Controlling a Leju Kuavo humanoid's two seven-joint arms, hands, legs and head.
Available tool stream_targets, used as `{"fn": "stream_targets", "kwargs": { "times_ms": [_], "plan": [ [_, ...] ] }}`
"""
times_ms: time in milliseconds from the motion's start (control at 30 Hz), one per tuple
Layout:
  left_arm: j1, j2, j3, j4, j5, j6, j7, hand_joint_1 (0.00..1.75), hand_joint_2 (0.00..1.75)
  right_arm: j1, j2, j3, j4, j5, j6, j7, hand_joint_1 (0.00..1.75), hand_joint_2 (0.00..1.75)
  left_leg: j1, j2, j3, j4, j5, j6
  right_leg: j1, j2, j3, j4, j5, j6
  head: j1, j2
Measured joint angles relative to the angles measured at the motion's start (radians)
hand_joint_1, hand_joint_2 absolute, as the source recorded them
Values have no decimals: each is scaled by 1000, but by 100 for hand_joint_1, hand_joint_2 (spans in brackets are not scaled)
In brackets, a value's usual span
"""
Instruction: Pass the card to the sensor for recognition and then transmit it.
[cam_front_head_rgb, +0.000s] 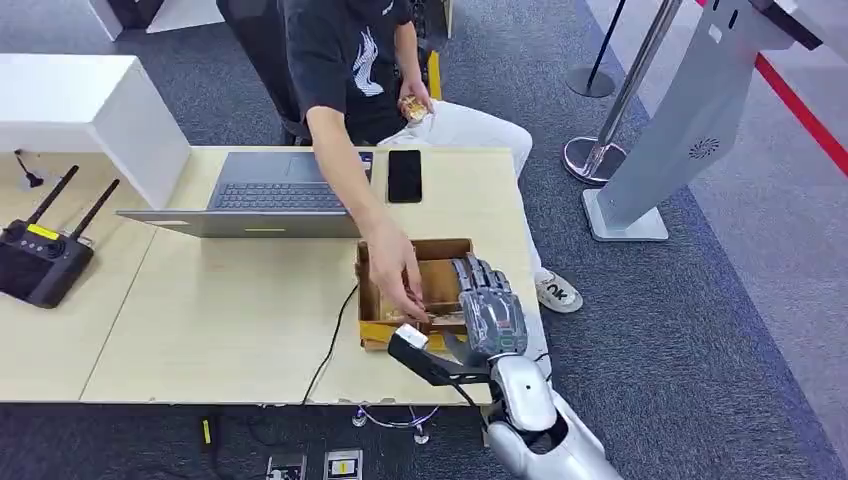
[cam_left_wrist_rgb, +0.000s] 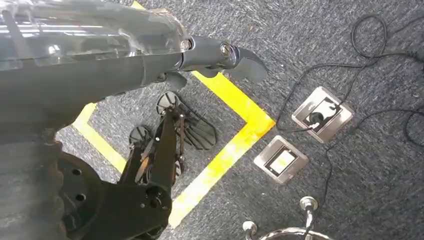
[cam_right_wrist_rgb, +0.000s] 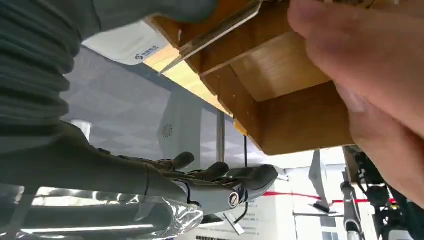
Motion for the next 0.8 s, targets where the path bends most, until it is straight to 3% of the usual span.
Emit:
{"fn": "stream_targets", "kwargs": {
  "times_ms": [567, 800],
  "plan": [
    [0, -1, 0, 0, 0, 1, 1, 0, 175, -13, 11, 4, 52, -1, 1, -6, 175, 175, 0, 0, 0, 0, 0, 0, 0, 0, 0, 0, 0, 0, 0, 0],
    [0, -2, 12, 0, 0, 3, 6, 0, 175, -44, 15, 13, 130, 17, 18, 12, 175, 175, 0, 0, 1, 0, 0, 0, 0, 0, 0, 0, 0, 0, 0, 0]
  ]
}}
